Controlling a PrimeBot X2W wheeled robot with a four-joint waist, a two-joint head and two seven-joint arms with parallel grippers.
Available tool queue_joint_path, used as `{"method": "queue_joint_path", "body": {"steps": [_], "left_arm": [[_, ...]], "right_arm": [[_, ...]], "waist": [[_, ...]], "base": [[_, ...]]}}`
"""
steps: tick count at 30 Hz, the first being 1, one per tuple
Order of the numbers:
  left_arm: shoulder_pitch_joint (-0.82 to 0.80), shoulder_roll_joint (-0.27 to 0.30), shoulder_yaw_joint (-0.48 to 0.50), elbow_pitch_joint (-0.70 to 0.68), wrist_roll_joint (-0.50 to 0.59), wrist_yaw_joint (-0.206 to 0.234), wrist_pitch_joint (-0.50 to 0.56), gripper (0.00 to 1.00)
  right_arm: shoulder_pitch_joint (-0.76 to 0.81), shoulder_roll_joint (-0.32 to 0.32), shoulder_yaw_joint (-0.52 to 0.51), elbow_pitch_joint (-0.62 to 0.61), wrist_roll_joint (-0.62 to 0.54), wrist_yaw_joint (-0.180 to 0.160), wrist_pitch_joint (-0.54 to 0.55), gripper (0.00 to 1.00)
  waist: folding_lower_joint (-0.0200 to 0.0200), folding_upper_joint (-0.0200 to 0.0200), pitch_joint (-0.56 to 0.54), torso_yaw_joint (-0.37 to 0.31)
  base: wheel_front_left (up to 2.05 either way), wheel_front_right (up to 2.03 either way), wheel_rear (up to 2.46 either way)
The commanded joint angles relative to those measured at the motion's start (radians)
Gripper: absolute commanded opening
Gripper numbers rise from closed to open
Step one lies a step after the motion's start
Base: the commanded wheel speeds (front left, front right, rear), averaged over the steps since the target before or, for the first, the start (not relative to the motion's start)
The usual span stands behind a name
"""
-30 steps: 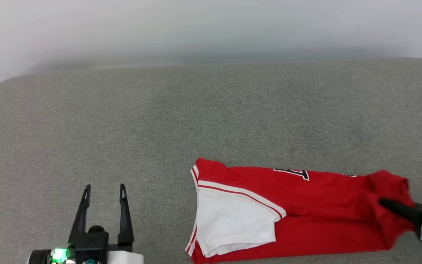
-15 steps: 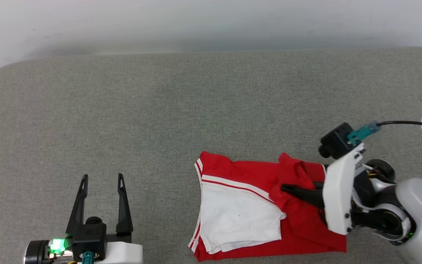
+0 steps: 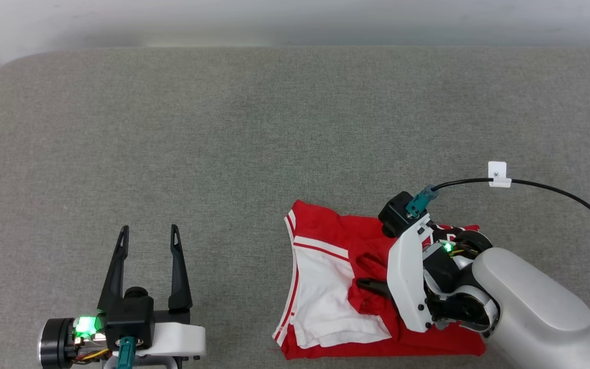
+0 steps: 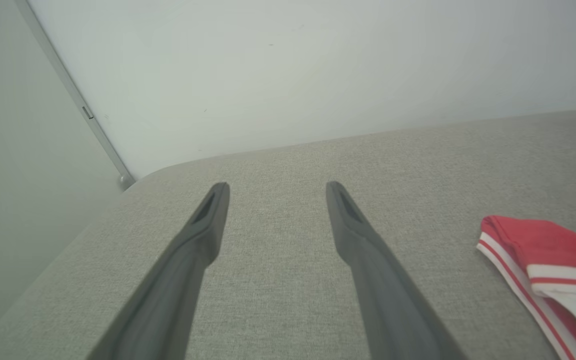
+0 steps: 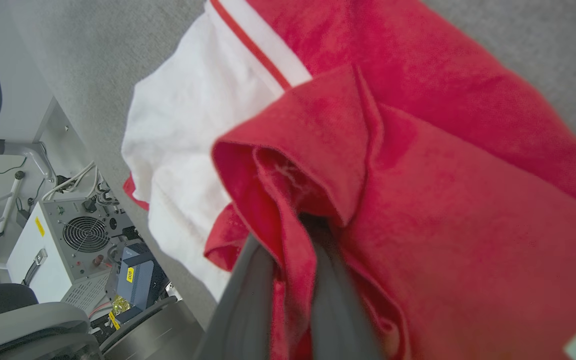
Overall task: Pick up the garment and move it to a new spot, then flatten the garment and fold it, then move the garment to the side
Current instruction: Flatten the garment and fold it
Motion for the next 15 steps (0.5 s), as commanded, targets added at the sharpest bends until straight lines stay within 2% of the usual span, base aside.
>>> {"method": "queue_joint_path", "body": {"steps": [1,2,3,4,5,9,11,12,15], "left_arm": [[-0.012,-0.001,0.001,0.0,0.004,0.002,-0.002,1.0],[-0.011,-0.001,0.002,0.001,0.004,0.003,-0.002,1.0],[-0.007,-0.001,0.004,0.002,0.003,0.005,-0.002,1.0],[-0.002,-0.001,0.006,0.002,0.001,0.005,-0.002,1.0],[0.003,-0.001,0.006,0.001,-0.002,0.004,-0.002,1.0],[0.028,0.004,0.015,-0.005,-0.005,-0.002,-0.002,1.0],[0.038,0.005,0.02,-0.01,-0.007,-0.003,-0.002,1.0],[0.038,0.005,0.02,-0.01,-0.007,-0.003,-0.002,1.0],[0.057,0.007,0.025,-0.018,-0.004,-0.002,-0.002,1.0]], "right_arm": [[-0.01,0.004,0.002,0.005,0.0,0.0,-0.005,0.0],[-0.012,0.007,0.008,0.017,0.005,0.0,-0.02,0.0],[-0.015,0.007,0.017,0.023,0.009,0.0,-0.032,0.16],[-0.024,0.002,0.024,0.023,0.005,0.0,-0.051,0.39],[-0.034,-0.008,0.027,0.018,0.0,0.0,-0.075,1.0],[-0.053,-0.069,0.026,-0.057,0.006,0.0,-0.179,1.0],[-0.056,-0.102,0.001,-0.089,-0.015,0.0,-0.266,1.0],[-0.056,-0.102,0.001,-0.089,-0.015,0.0,-0.266,1.0],[-0.05,-0.129,-0.097,-0.083,-0.081,0.0,-0.433,1.0]], "waist": [[-0.0001,-0.0001,-0.001,-0.001],[-0.0001,-0.0001,-0.002,-0.002],[-0.0001,-0.0001,-0.005,-0.004],[-0.0001,-0.0001,-0.01,-0.007],[-0.0001,-0.0001,-0.016,-0.009],[-0.0001,-0.0001,-0.057,-0.033],[-0.0001,-0.0001,-0.073,-0.044],[-0.0001,-0.0001,-0.073,-0.044],[-0.0001,-0.0001,-0.093,-0.061]], "base": [[0.0,0.0,0.0],[0.0,0.0,0.0],[0.0,0.0,0.0],[0.0,0.0,0.0],[0.0,0.0,0.0],[0.0,0.0,0.0],[0.0,0.0,0.0],[0.0,0.0,0.0],[0.0,0.0,0.0]]}}
